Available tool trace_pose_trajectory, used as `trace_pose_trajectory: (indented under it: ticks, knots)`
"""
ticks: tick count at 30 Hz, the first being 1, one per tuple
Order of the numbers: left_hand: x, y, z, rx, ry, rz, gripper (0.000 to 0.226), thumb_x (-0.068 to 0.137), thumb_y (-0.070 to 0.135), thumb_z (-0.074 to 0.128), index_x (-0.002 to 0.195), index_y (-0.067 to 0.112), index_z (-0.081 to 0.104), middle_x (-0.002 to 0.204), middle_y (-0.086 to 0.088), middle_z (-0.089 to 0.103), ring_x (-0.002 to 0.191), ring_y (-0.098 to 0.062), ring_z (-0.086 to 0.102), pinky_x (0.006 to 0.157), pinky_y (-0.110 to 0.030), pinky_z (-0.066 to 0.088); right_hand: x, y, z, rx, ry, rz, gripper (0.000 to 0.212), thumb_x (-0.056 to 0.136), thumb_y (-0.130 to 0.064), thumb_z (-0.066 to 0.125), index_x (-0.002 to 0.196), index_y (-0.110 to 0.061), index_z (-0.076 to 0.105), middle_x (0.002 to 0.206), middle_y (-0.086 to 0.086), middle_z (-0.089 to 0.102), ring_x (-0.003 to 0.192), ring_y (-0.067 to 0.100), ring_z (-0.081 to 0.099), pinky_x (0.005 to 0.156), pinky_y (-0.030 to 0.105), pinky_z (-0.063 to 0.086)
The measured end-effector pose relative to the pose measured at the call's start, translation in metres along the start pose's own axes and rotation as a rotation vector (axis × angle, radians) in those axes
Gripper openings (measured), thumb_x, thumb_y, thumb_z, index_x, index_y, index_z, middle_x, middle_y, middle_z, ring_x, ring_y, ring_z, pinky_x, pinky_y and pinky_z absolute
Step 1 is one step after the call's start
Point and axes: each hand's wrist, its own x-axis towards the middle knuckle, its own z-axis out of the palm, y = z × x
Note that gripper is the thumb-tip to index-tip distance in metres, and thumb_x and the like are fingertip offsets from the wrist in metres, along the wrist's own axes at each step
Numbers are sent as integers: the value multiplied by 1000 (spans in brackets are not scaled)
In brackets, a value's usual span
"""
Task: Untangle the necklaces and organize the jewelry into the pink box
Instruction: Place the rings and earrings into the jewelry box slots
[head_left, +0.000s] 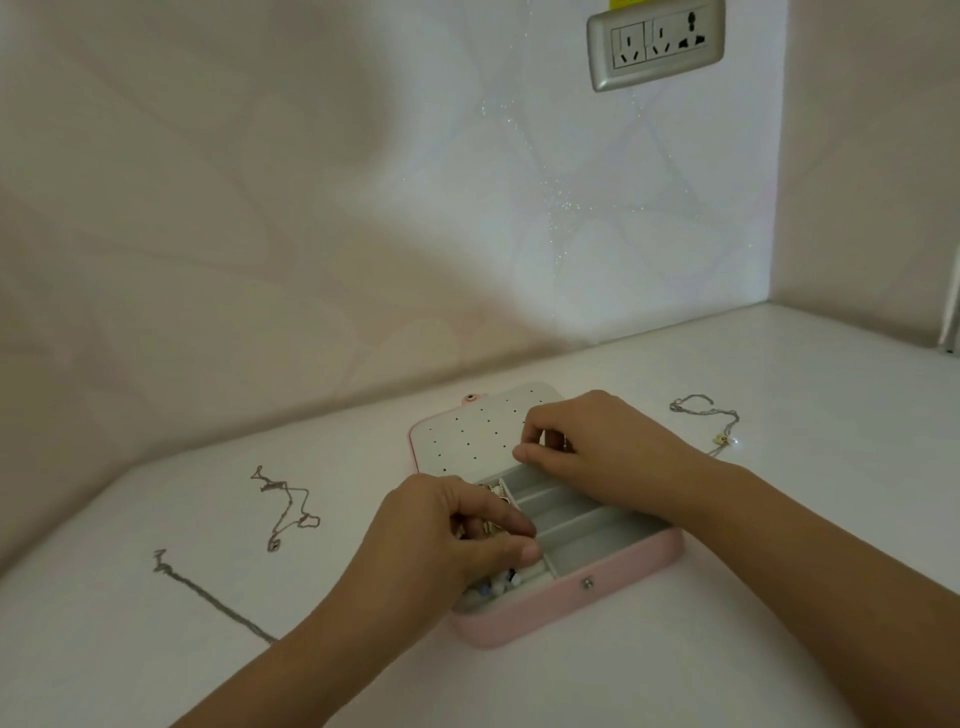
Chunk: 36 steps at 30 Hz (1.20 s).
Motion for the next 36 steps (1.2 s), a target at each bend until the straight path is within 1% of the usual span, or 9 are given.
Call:
trace_pose_trajectory:
  ticks: [5,10,14,19,21,26,31,34,36]
  knots:
    - [-5,-1,6,36,51,75,21,64,17,85,62,35,75,60,10,49,44,2,48,49,-10,39,0,3,-1,-18,-15,7,21,93,-41,53,93,-24,65,67,-16,52,62,-2,46,60,19,36]
    - [-8,-6,5,176,120,95,21,65,33,83,61,48,69,73,8,56,71,3,52,60,-9,36,-1,2,-1,-42,-19,13,21,93,-42,52,94,-25,64,69,-15,54,62,-1,47,61,21,38]
    - [-10,-8,2,213,137,122,23,65,38,82,60,55,67,71,10,57,77,-2,52,64,-13,36,-2,2,-2,-47,-20,10,21,93,-42,53,95,-24,64,71,-14,55,62,-1,47,64,23,40]
    - [-12,-7,1,267,111,179,31,68,36,81,66,62,63,82,32,61,87,8,52,68,-5,35,-2,1,-3,-37,-33,15,20,93,-41,53,94,-24,64,70,-14,55,61,0,47,62,21,38]
    - [-14,-5,1,238,118,167,32,68,32,82,57,56,65,80,37,60,84,9,55,67,-3,38,-3,1,-3,-35,-32,18,20,93,-41,53,94,-24,64,68,-14,54,60,0,46,60,19,36]
    - [-15,-3,2,112,75,98,18,70,19,82,69,36,74,60,24,65,55,5,58,55,-7,42,-3,-1,-4,-40,-38,20,20,93,-41,53,94,-24,64,69,-15,53,62,-1,46,60,21,36]
    - [-12,-6,0,-1,53,39,15,68,14,83,70,28,77,64,10,70,59,-1,63,55,-16,51,-6,-8,-14,145,-38,13,6,85,-32,68,82,-26,70,67,-15,58,63,0,52,59,12,39]
    - [-11,-7,0,-30,53,45,16,66,17,84,68,30,77,58,14,65,51,3,54,53,-15,45,-12,-15,-24,284,-261,-12,6,78,-27,75,76,-31,71,67,-16,61,62,-4,52,59,10,40]
    - [-9,-11,1,7,84,74,19,61,24,86,66,39,75,65,16,62,57,4,51,57,-14,41,-15,-18,-25,300,-398,-22,7,78,-27,76,77,-33,72,71,-16,62,64,-4,51,62,12,40]
